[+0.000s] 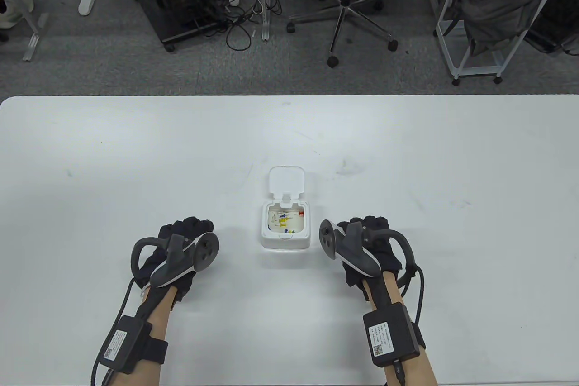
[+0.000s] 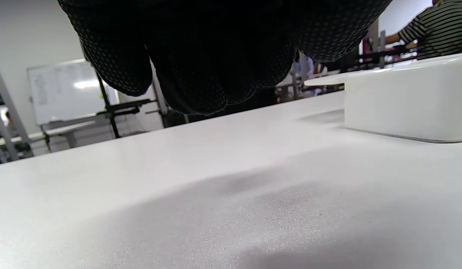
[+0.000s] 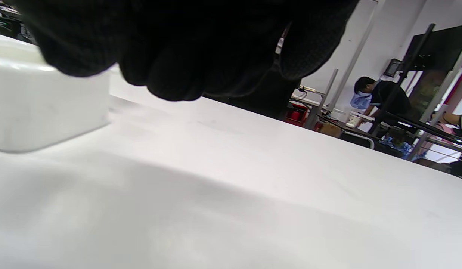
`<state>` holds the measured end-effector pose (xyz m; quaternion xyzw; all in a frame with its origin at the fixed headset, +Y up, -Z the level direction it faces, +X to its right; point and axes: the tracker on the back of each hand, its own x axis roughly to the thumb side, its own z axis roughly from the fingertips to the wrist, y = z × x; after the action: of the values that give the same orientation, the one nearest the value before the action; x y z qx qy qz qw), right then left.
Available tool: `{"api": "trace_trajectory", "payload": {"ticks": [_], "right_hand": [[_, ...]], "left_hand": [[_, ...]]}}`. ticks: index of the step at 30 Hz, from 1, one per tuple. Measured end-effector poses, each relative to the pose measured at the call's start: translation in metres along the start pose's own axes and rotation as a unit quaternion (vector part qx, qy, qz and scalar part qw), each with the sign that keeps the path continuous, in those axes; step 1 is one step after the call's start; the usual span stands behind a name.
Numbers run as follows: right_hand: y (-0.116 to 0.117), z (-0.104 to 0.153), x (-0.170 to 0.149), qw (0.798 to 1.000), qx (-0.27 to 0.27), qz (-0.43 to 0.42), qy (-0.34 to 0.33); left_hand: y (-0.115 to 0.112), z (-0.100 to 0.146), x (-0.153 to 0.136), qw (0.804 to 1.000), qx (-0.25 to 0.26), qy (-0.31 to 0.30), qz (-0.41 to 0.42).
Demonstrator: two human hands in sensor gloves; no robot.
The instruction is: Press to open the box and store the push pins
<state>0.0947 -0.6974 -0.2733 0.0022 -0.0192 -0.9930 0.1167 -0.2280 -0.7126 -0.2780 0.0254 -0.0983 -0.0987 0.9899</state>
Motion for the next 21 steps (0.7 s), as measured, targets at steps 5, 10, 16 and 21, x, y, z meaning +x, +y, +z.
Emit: {"api": "trace_trajectory", "payload": {"ticks": [5,10,16,21], "right_hand": [[0.021,0.012,-0.019,1.000,0.021,0.002,0.020],[0.041,0.023,-0.030,0.999,0.040,-0.009,0.033],[0.051,0.025,-0.036,0.998,0.050,-0.023,0.041],[0.057,0.025,-0.031,0.998,0.059,-0.007,0.033]], "left_hand": [[0.000,0.000,0.003,1.000,0.001,-0.006,0.001],[0.000,0.000,0.005,1.000,0.001,-0.009,0.002],[0.000,-0.001,0.005,1.000,0.001,-0.010,0.003],[0.000,0.000,0.005,1.000,0.001,-0.009,0.003]]}}
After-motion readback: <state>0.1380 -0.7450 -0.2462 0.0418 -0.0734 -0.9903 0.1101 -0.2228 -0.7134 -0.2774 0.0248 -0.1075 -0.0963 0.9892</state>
